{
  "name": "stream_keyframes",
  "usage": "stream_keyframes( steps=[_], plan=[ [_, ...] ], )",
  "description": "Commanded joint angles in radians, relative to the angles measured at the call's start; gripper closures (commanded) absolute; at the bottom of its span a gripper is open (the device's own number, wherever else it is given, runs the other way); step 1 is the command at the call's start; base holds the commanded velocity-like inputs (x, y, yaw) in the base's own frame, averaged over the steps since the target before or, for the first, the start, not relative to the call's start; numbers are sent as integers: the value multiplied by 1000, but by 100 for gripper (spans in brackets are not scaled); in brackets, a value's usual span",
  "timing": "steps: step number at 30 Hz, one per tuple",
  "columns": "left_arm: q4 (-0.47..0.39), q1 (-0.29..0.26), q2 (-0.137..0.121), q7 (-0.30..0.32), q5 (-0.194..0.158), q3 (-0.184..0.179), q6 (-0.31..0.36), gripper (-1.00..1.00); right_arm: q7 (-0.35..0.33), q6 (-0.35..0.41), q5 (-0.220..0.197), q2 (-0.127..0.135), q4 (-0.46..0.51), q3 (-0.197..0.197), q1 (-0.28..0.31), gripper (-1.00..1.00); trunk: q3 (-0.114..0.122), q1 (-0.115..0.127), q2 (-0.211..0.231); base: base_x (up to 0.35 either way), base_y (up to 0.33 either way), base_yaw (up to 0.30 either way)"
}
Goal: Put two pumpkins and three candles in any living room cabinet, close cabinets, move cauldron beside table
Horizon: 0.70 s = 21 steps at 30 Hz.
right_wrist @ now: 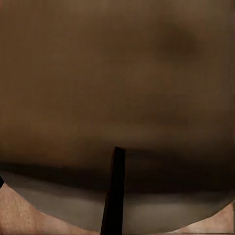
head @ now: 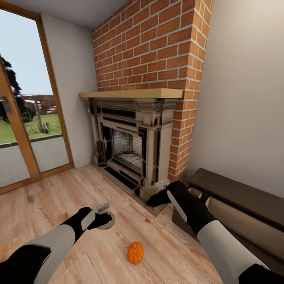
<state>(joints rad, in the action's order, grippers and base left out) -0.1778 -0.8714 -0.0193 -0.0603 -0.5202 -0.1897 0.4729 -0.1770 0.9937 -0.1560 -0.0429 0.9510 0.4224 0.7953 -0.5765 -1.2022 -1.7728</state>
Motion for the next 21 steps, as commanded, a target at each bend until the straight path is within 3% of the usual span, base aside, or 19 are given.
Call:
stream_keyframes(
  steps=[1,21],
  plan=[
    [-3,0,-1,-7,-11,-6,6,100,2,3,-5,0,0,1,1,100,-1,0,-1,-1,2,-297],
    [-3,0,1,-7,-12,-7,6,100,2,3,-5,1,0,-1,1,100,12,0,-1,0,0,-297]
  ],
)
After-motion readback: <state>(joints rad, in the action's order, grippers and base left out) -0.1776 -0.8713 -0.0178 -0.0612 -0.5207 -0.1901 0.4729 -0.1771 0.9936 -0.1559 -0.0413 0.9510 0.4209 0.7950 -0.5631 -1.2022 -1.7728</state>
